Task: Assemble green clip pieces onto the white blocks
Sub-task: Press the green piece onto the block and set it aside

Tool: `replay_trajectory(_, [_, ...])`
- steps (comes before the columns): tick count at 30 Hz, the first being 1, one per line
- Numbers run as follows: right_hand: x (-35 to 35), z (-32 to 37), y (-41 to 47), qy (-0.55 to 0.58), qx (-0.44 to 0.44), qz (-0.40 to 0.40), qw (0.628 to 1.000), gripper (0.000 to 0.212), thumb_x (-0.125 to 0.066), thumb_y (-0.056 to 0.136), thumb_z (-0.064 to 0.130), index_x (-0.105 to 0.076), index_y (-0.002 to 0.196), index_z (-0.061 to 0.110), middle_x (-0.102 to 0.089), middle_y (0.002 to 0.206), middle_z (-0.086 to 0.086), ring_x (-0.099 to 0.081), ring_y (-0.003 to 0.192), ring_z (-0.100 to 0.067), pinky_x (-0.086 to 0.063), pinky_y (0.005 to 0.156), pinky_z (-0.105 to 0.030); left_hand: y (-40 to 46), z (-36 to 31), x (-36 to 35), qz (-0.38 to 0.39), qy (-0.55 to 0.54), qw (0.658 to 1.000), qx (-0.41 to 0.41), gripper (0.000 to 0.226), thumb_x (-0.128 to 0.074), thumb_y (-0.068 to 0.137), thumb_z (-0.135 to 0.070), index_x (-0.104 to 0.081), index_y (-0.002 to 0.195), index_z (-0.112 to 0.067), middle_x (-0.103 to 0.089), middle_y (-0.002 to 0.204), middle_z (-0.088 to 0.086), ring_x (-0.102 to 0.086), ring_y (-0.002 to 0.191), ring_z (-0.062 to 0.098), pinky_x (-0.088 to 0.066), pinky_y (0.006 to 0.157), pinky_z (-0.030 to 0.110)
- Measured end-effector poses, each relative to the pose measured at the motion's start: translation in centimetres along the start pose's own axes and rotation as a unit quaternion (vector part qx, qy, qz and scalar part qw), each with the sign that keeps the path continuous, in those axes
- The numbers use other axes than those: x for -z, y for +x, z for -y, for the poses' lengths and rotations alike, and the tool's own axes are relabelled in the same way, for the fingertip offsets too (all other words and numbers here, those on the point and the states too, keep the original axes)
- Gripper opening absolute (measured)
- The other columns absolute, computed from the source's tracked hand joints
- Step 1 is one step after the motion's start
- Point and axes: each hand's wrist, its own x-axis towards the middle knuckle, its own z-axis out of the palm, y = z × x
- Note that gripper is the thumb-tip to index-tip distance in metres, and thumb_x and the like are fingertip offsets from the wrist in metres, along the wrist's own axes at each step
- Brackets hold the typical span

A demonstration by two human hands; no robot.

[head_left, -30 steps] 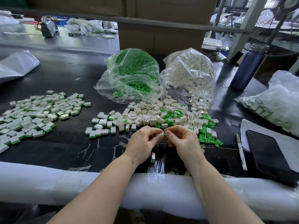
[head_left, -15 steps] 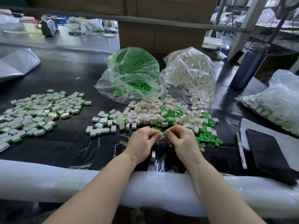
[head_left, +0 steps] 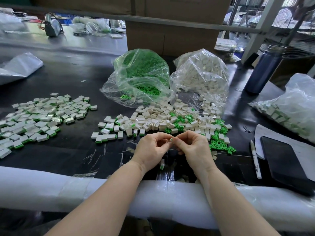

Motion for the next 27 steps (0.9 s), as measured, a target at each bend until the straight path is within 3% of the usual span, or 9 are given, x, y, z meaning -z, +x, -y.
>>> replay_trajectory(4, [-0.01, 0.20, -0.20, 0.008, 0.014, 0.031, 0.999, 0.011, -0.071, 0.079, 0.002, -0.066, 0.069, 0.006, -0.063, 0.054, 0.005, -0.054, 0.048, 0.000, -0.043, 0.048, -0.012, 0.01, 0.04, 0.07, -0.002, 0.006, 1.000, 0.005, 0.008, -0.067, 0.083, -0.017, -0.070, 0.089, -0.022, -0.071, 0.083, 0.002, -0.066, 0.081, 0.019, -0.054, 0.081, 0.037])
replay_trajectory(10, [0.12, 0.15, -0.16, 0.021, 0.010, 0.040, 0.999, 0.006, -0.065, 0.085, 0.006, -0.066, 0.079, 0.006, -0.065, 0.066, 0.000, -0.060, 0.057, -0.005, -0.045, 0.051, -0.015, 0.03, -0.17, 0.27, 0.000, -0.028, 1.000, 0.013, 0.019, -0.063, 0.082, -0.007, -0.067, 0.082, -0.026, -0.069, 0.084, 0.010, -0.064, 0.082, 0.028, -0.053, 0.081, 0.039])
replay_trajectory(14, [-0.10, 0.02, -0.12, -0.003, -0.011, 0.068, 0.998, 0.007, -0.058, 0.091, 0.019, -0.065, 0.092, 0.021, -0.070, 0.083, 0.002, -0.065, 0.074, -0.006, -0.048, 0.059, -0.017, 0.09, -0.26, 0.43, 0.004, -0.031, 0.999, -0.009, 0.014, -0.066, 0.082, -0.007, -0.067, 0.087, -0.021, -0.056, 0.097, 0.000, -0.054, 0.078, 0.006, -0.045, 0.074, 0.012])
replay_trajectory(16, [-0.03, -0.02, -0.13, -0.032, -0.011, 0.100, 0.994, 0.015, -0.054, 0.093, 0.025, -0.068, 0.095, 0.022, -0.071, 0.083, -0.001, -0.064, 0.076, -0.007, -0.048, 0.064, -0.019, 0.04, -0.37, 0.44, 0.017, -0.049, 0.999, -0.004, 0.012, -0.069, 0.082, -0.011, -0.067, 0.086, -0.021, -0.051, 0.104, 0.000, -0.052, 0.079, 0.005, -0.044, 0.076, 0.010])
replay_trajectory(20, [0.14, 0.31, -0.20, -0.005, -0.012, 0.129, 0.992, 0.017, -0.055, 0.093, 0.023, -0.071, 0.092, 0.023, -0.071, 0.078, 0.004, -0.062, 0.072, -0.003, -0.046, 0.061, -0.014, -0.16, -0.49, 0.53, 0.040, -0.051, 0.998, -0.012, 0.009, -0.070, 0.081, -0.012, -0.068, 0.086, -0.020, -0.049, 0.107, 0.003, -0.051, 0.079, 0.003, -0.043, 0.078, 0.010])
replay_trajectory(27, [0.22, 0.38, -0.14, 0.019, -0.016, 0.119, 0.993, 0.015, -0.062, 0.088, 0.013, -0.074, 0.080, 0.018, -0.064, 0.067, -0.005, -0.051, 0.060, -0.006, -0.041, 0.054, -0.013, -0.18, -0.41, 0.50, 0.064, -0.019, 0.997, -0.036, 0.015, -0.069, 0.081, -0.010, -0.066, 0.085, -0.024, -0.051, 0.105, 0.004, -0.051, 0.083, 0.010, -0.044, 0.078, 0.014])
